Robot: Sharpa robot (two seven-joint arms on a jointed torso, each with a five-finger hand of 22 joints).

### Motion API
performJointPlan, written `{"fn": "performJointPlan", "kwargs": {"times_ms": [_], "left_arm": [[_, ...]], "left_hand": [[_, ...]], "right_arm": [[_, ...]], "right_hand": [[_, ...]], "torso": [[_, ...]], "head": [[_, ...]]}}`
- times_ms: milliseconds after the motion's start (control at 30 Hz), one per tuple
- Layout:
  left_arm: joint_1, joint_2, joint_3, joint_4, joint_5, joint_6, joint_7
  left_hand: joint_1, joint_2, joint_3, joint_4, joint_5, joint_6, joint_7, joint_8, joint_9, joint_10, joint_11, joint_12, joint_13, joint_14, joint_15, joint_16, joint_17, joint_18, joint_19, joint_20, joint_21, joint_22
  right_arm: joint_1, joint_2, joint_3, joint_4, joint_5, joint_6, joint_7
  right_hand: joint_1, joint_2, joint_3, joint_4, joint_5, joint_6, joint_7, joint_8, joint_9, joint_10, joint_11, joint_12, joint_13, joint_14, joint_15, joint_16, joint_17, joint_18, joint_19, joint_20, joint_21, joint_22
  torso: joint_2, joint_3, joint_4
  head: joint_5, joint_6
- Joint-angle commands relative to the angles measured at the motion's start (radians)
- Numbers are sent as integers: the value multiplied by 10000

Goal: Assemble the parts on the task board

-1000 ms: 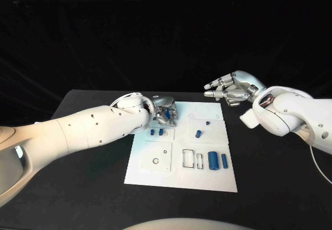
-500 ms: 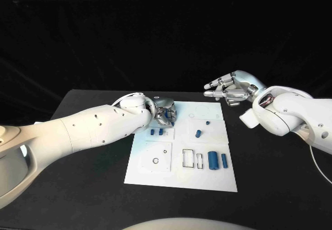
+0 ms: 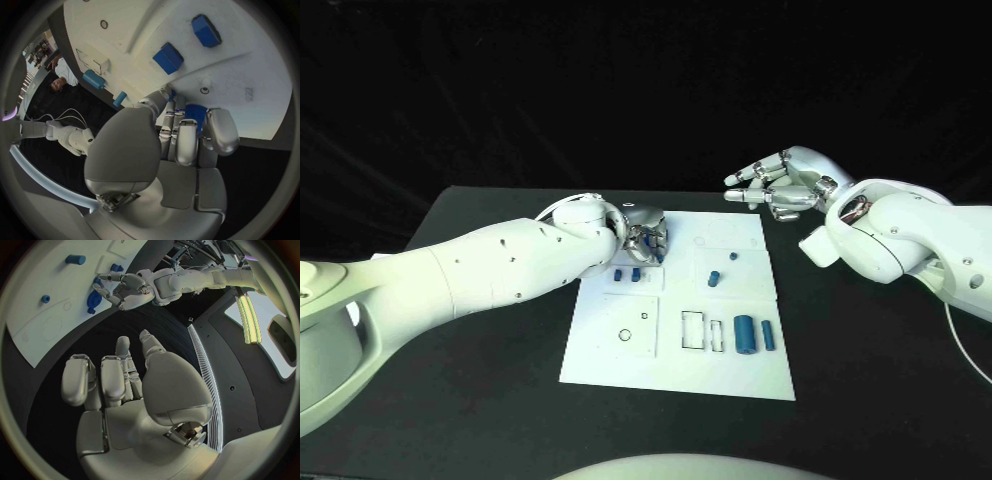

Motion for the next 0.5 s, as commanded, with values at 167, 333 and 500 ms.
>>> {"fn": "performJointPlan", "kwargs": {"times_ms": [167, 333, 500], "left_arm": [[-10, 50, -3, -55, -23, 241, 17], [-10, 98, -3, -120, 14, 280, -7], [-16, 168, -3, -194, 72, 311, 10]], "left_hand": [[-21, 61, 105, -2, 24, 28, 3, -113, -44, 118, -5, -96, -25, 324, -36, 57, 11, -126, 97, 13, 140, 96], [-35, 74, 155, -11, 27, 15, 11, -154, -70, 158, -4, -131, -34, 350, -39, 96, 40, -150, 127, 11, 263, 215], [-39, 93, 194, -17, 26, 31, 17, -165, -80, 183, -6, -153, -40, 364, -40, 110, 41, -160, 144, 7, 327, 275]], "right_arm": [[-7, 6, 0, 21, -61, 151, 43], [-7, 9, 0, 26, -61, 167, 39], [-7, 14, 0, 28, -61, 180, 35]], "right_hand": [[1, 87, -71, -6, 42, -83, 4, 49, 0, -72, 16, 58, -9, 192, 72, -53, 2, 181, -42, 8, -39, -4], [1, 87, -71, -6, 42, -83, 4, 49, 0, -72, 16, 58, -9, 192, 72, -53, 2, 181, -42, 8, -39, -4], [17, 107, -78, -1, 54, -79, 3, 54, 1, -73, 14, 63, -13, 191, 71, -63, -6, 182, -43, 7, -43, -7]], "torso": [[2, -2, 0], [0, 2, -10], [5, -5, -6]], "head": [[5, 20], [17, 23], [1, 19]]}}
